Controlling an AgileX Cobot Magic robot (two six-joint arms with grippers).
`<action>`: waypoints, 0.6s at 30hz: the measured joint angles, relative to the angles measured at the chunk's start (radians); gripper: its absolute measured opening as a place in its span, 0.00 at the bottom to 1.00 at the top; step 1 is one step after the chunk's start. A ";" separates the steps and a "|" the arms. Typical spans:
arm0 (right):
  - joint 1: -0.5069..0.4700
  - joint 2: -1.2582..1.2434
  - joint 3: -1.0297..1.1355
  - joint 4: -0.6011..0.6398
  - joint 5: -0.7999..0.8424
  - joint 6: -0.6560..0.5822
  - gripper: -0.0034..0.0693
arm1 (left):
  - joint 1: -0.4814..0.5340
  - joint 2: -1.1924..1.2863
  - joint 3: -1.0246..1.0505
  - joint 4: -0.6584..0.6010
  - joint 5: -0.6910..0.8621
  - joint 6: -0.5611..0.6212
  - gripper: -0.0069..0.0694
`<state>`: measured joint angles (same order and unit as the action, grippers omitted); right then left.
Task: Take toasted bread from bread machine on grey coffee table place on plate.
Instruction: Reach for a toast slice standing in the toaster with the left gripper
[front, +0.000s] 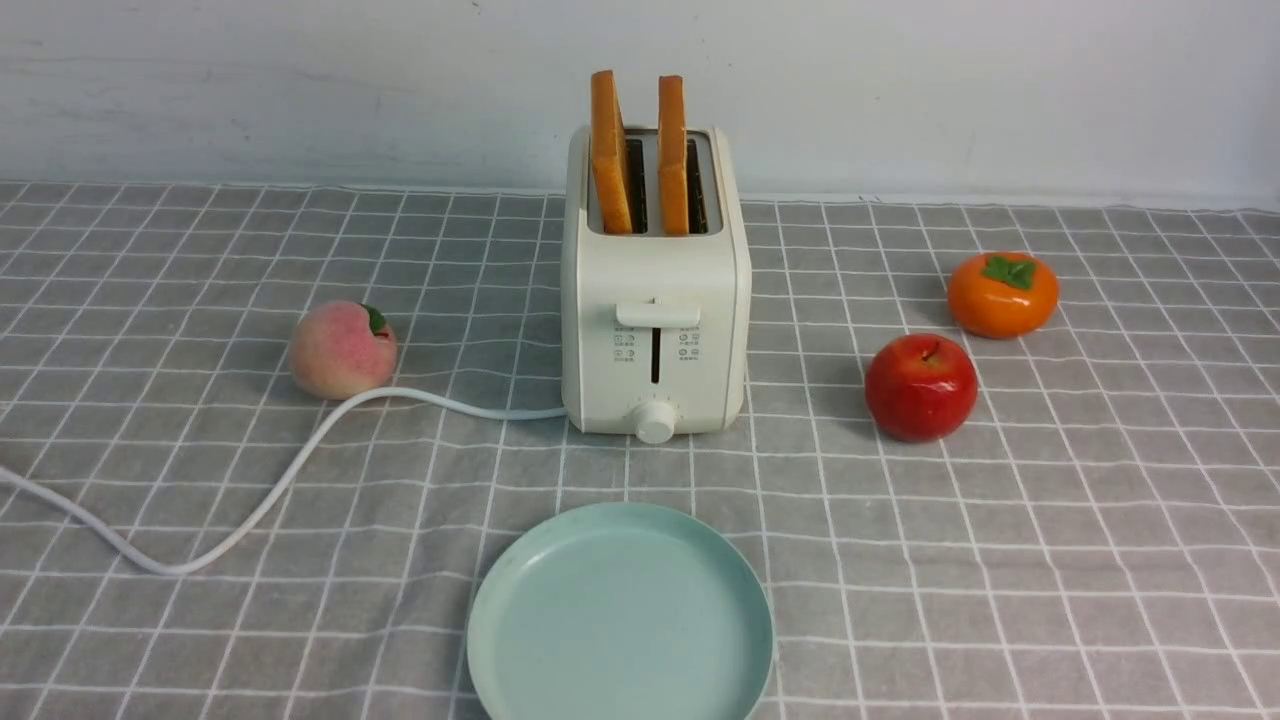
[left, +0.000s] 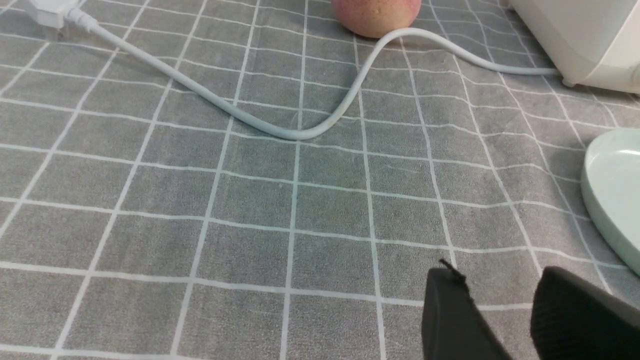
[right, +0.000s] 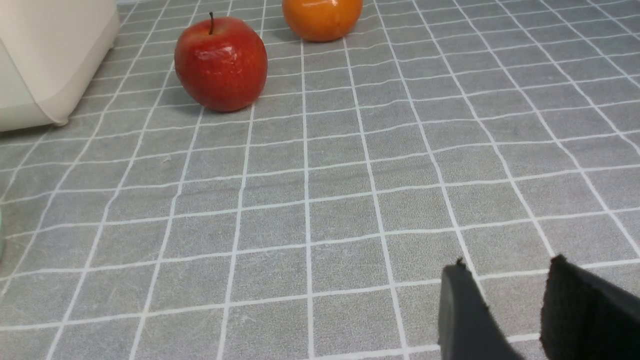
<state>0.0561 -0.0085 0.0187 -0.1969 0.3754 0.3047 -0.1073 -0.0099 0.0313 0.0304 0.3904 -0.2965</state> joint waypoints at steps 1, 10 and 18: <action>0.000 0.000 0.000 0.000 0.000 0.000 0.38 | 0.000 0.000 0.000 0.017 -0.006 0.004 0.40; 0.000 0.000 0.000 0.001 0.000 0.000 0.38 | 0.000 0.000 0.000 -0.109 -0.336 -0.140 0.40; 0.000 0.000 0.006 0.025 -0.065 0.028 0.38 | 0.000 0.000 0.000 -0.224 -0.707 -0.359 0.40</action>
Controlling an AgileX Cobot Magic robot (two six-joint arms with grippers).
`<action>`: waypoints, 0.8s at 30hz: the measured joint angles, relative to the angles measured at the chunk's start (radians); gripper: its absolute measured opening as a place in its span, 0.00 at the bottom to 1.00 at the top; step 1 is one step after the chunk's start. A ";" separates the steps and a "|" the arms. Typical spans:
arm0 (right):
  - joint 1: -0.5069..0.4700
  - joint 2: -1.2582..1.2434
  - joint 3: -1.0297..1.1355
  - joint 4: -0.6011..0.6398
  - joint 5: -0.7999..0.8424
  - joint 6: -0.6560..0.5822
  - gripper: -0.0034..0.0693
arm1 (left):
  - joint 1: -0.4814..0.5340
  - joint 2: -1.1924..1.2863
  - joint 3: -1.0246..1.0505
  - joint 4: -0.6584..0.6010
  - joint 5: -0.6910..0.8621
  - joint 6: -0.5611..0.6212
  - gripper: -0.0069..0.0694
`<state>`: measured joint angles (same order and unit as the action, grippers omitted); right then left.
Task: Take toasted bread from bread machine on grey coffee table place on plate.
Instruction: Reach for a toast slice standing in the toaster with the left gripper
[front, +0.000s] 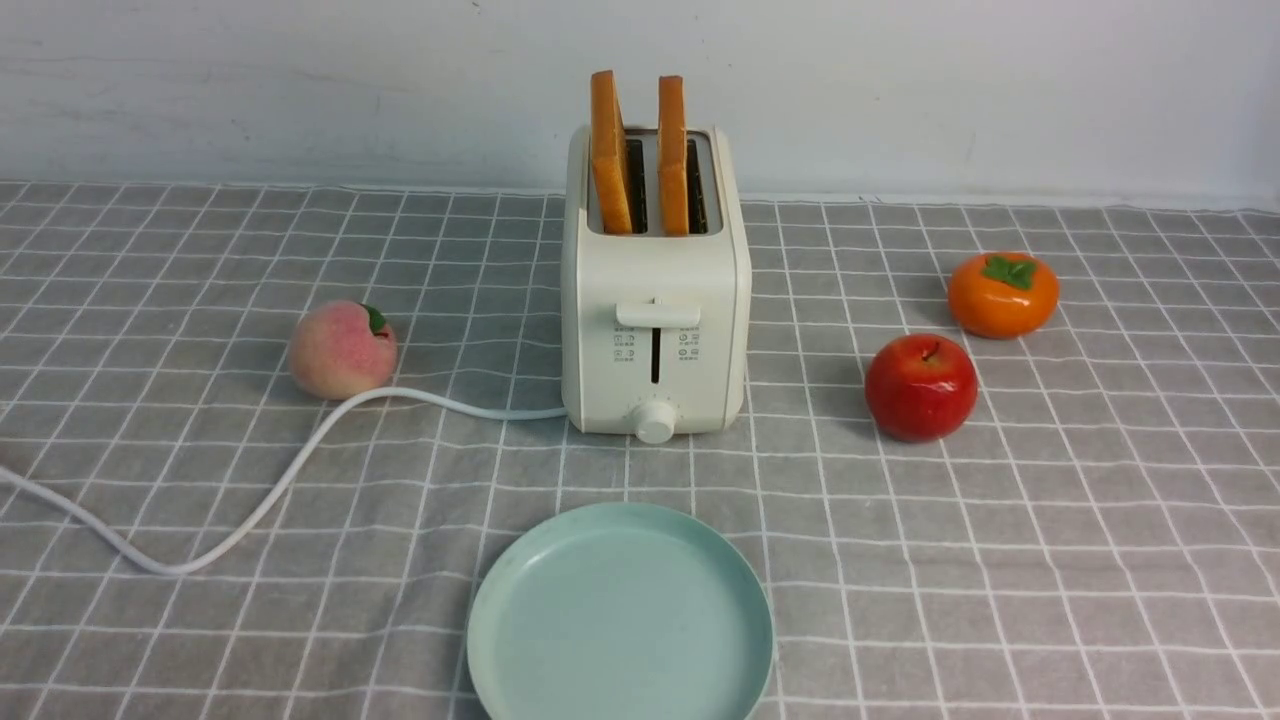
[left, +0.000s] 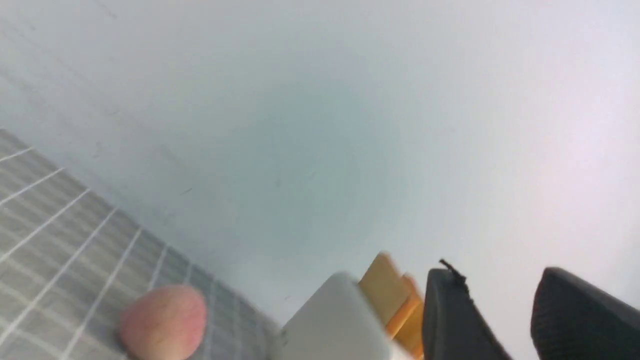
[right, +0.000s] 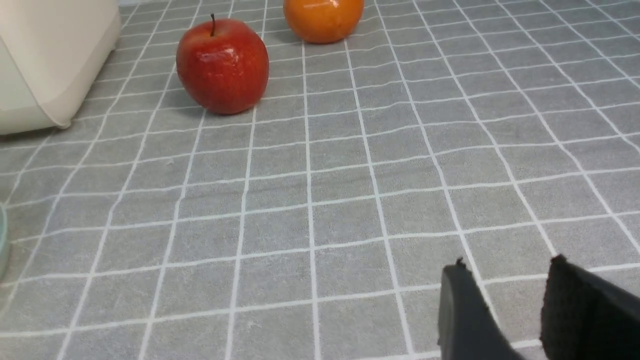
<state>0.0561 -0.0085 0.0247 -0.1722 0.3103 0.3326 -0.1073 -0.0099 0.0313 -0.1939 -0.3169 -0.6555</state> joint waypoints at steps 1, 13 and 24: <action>0.000 0.000 0.000 0.013 -0.046 0.025 0.38 | 0.000 0.000 0.000 -0.008 -0.033 -0.043 0.40; 0.000 0.000 0.000 0.015 -0.645 0.227 0.38 | 0.000 0.033 -0.151 0.057 -0.059 -0.136 0.07; 0.000 -0.001 0.000 -0.129 -0.892 0.232 0.38 | 0.000 0.445 -0.597 0.170 0.483 -0.111 0.07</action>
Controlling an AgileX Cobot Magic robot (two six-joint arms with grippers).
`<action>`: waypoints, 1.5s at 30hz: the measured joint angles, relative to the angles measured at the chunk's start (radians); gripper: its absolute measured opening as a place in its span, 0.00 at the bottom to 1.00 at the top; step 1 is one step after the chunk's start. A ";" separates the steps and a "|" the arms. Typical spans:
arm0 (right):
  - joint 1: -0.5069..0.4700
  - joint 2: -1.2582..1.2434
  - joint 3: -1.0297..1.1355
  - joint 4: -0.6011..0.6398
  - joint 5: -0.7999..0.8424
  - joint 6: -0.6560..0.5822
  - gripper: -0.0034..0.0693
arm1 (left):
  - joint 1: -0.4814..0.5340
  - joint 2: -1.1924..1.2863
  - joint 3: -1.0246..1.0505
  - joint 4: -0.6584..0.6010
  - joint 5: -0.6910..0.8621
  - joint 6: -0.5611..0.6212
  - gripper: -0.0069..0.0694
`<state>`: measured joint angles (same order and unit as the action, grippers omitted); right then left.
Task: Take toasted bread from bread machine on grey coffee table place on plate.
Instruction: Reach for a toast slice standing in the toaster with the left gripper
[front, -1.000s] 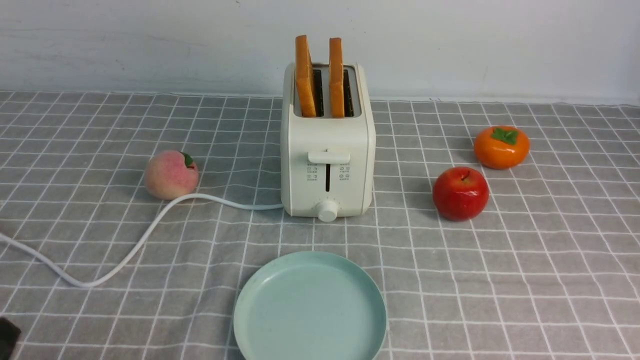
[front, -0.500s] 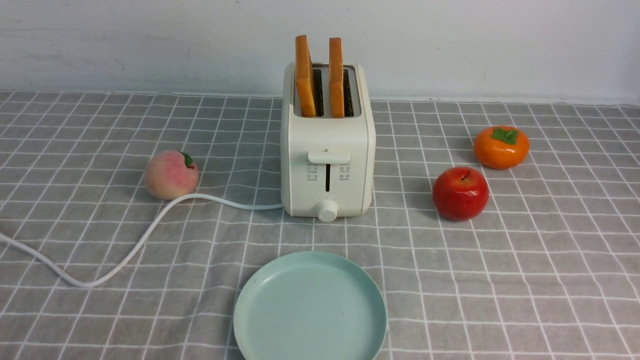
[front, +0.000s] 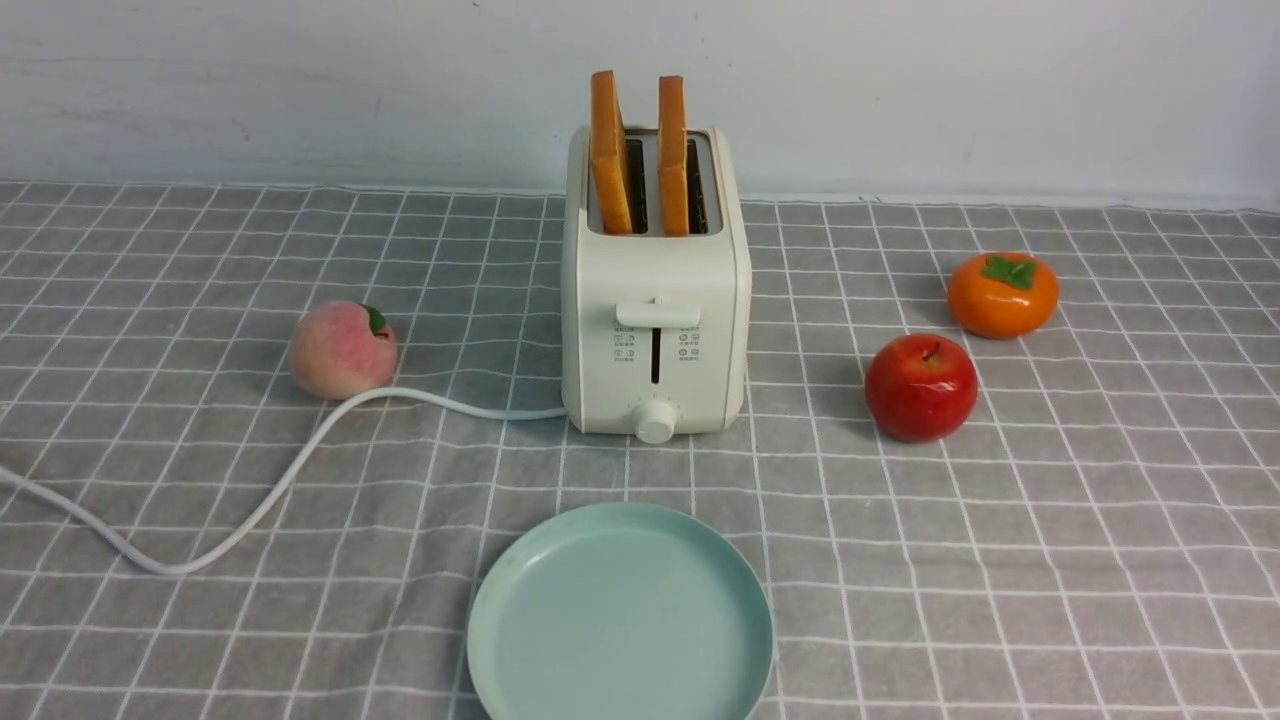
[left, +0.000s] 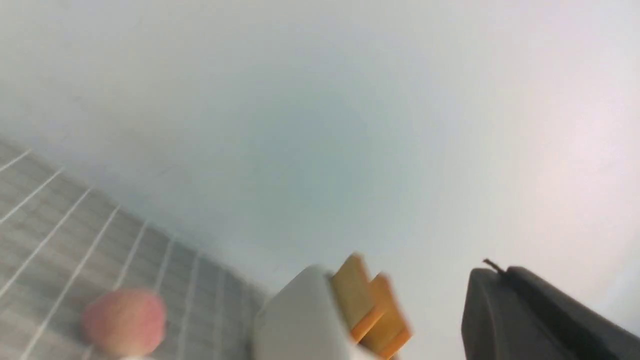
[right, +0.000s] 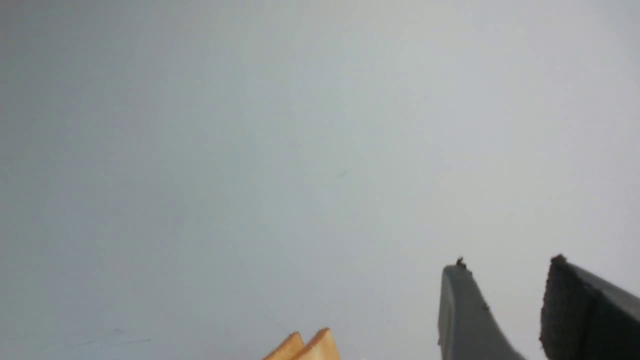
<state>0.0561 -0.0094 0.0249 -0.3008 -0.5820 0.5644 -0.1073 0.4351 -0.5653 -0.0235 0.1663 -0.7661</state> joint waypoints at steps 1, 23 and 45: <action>0.000 0.000 0.000 -0.013 -0.027 0.000 0.38 | 0.000 0.051 -0.046 0.008 0.092 0.011 0.07; 0.075 0.216 -0.323 0.037 1.102 0.291 0.05 | -0.022 0.748 -0.392 -0.526 0.461 0.776 0.07; 0.317 0.799 -0.532 0.758 1.413 -0.486 0.03 | -0.247 1.331 -1.210 -0.207 0.555 0.558 0.09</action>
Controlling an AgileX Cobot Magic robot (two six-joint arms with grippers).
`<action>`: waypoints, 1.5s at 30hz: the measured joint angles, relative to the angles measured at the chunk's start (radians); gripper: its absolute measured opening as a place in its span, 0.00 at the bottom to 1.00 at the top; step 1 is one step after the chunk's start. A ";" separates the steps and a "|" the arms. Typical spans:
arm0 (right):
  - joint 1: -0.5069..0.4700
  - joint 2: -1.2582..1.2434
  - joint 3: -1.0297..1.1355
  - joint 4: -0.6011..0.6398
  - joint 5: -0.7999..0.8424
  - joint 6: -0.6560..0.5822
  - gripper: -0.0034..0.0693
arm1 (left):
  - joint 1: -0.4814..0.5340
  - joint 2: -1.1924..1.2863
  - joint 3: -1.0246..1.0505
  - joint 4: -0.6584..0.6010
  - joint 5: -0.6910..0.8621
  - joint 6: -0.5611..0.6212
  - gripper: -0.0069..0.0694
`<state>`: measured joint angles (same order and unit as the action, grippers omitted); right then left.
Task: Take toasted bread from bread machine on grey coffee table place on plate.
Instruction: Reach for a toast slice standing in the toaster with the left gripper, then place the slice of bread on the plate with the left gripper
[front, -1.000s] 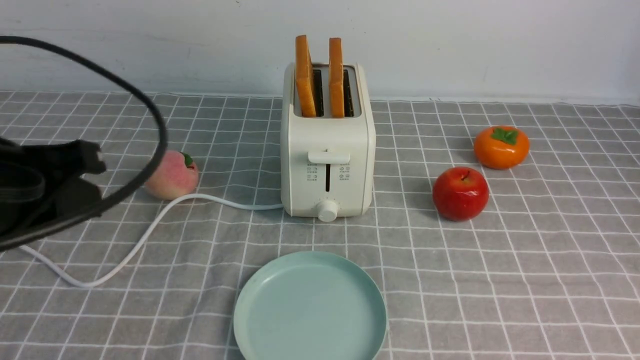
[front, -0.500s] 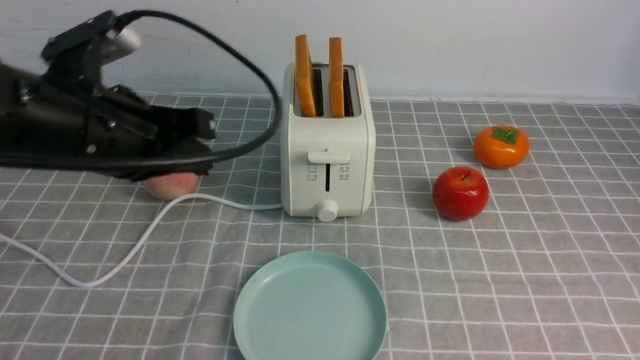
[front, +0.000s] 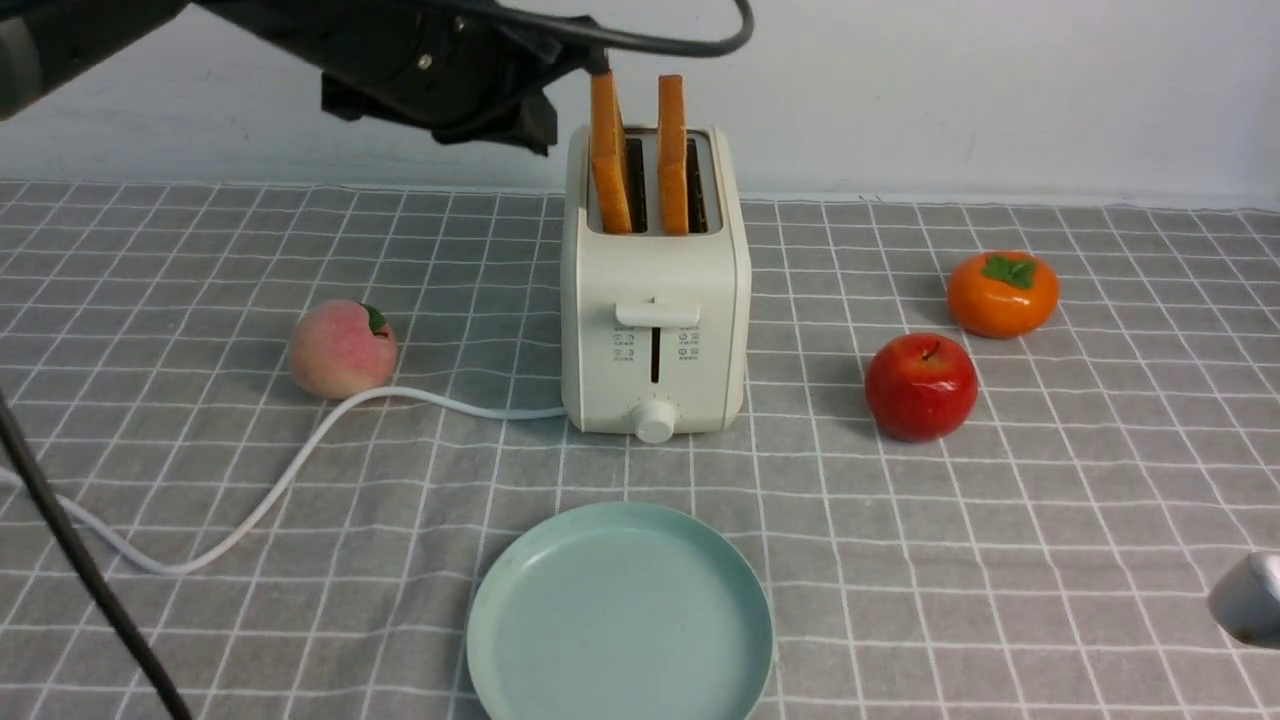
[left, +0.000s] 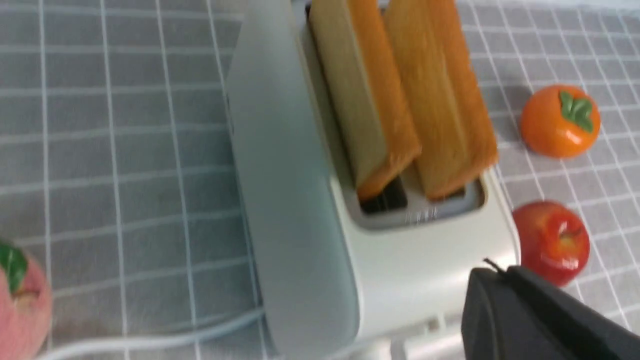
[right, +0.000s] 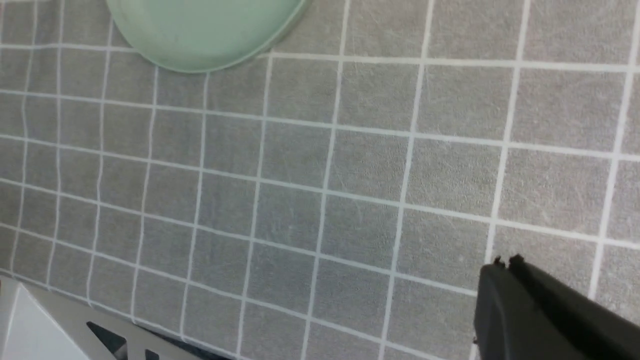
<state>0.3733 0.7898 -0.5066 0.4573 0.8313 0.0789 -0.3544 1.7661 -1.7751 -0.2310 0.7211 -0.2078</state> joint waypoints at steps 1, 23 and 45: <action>0.000 0.000 0.000 0.003 -0.014 -0.006 0.03 | 0.000 0.039 -0.048 0.000 -0.038 0.000 0.15; 0.000 0.000 0.000 0.004 -0.029 -0.011 0.05 | 0.000 0.292 -0.089 0.001 -0.323 0.011 0.36; 0.000 0.000 0.000 0.004 -0.075 -0.011 0.05 | -0.003 -0.241 0.108 0.034 0.052 0.016 0.19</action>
<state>0.3733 0.7898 -0.5066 0.4612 0.7567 0.0679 -0.3573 1.5251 -1.6667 -0.1973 0.7733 -0.1920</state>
